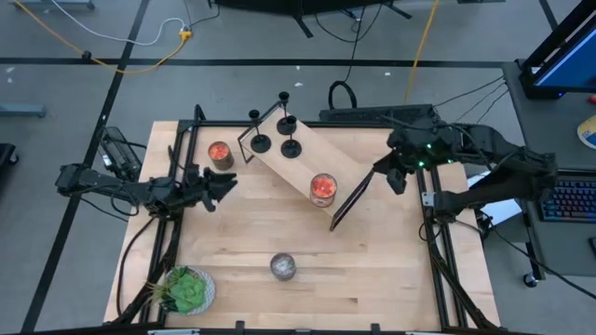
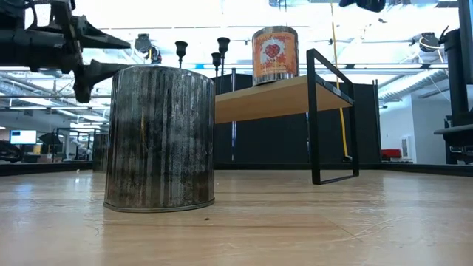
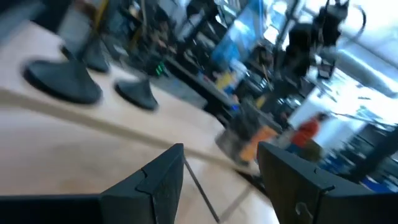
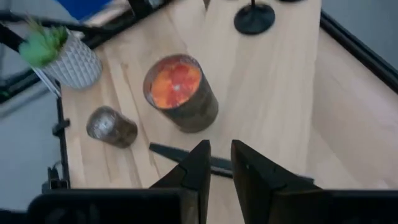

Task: Pick & Place candle stick holders
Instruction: Align the orange scented candle with the other orange scented candle on the shelf

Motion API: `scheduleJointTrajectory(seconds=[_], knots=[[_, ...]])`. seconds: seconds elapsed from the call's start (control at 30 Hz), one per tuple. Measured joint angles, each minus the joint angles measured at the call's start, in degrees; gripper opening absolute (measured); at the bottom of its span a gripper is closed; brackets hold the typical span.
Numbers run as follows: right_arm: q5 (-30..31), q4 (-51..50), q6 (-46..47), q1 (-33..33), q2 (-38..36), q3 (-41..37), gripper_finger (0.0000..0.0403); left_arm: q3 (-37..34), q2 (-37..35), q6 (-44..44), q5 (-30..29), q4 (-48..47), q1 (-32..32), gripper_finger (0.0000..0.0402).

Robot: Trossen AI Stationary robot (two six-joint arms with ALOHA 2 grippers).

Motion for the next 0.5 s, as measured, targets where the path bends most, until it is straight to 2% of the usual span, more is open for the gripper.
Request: scheduleJointTrajectory(seconds=[0.2, 0.3, 0.5], knots=[[0.0, 15.9, 0.6, 0.0, -8.7, -13.2, 0.0059, 3.4, 0.0, 3.5, -5.5, -4.0, 0.0, 0.0209], [0.0, 21.1, 0.2, 0.0, -12.9, -18.5, 0.0059, 6.8, 0.0, 3.4, -6.8, -11.7, 0.0, 0.0209], [0.0, 29.6, 0.6, 0.0, -20.6, -27.3, 0.0059, 16.0, 0.0, -1.3, -9.7, -33.6, 0.0, 0.0209]])
